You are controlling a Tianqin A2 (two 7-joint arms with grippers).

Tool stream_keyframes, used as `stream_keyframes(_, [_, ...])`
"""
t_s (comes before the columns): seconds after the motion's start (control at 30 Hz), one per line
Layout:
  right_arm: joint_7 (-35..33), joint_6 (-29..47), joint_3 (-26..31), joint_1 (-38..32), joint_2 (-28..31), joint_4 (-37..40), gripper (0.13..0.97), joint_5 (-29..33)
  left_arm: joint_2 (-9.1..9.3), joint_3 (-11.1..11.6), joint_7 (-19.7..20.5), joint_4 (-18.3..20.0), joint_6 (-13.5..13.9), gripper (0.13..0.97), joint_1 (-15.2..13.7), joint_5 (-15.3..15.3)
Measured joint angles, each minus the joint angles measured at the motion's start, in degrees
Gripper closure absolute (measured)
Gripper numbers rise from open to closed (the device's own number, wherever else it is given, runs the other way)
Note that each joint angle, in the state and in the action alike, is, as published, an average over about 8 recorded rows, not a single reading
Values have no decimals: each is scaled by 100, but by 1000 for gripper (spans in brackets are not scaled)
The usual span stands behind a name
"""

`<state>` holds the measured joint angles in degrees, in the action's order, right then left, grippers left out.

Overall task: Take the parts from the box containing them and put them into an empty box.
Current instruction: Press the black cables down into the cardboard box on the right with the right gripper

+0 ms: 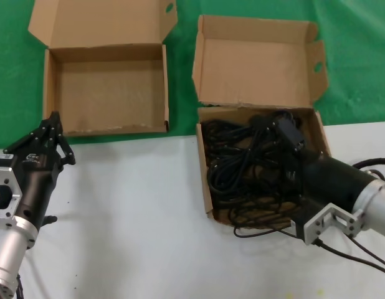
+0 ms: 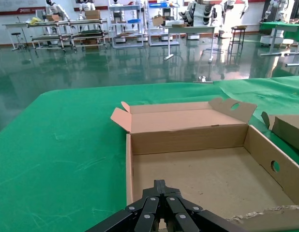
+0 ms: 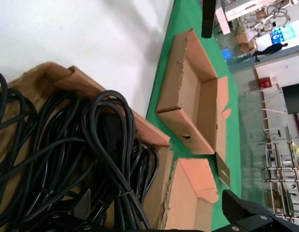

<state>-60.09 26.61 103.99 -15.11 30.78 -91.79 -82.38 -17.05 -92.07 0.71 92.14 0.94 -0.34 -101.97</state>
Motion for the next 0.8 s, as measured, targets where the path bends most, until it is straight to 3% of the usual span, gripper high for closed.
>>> stream_keyframes(0.47, [388, -237, 549, -472, 65, 350, 192, 221, 0, 0, 0, 0, 0, 952, 0, 0])
stream_keyframes(0.8, [383, -418, 772, -511, 107, 411, 340, 158, 0, 0, 0, 0, 0, 952, 0, 0])
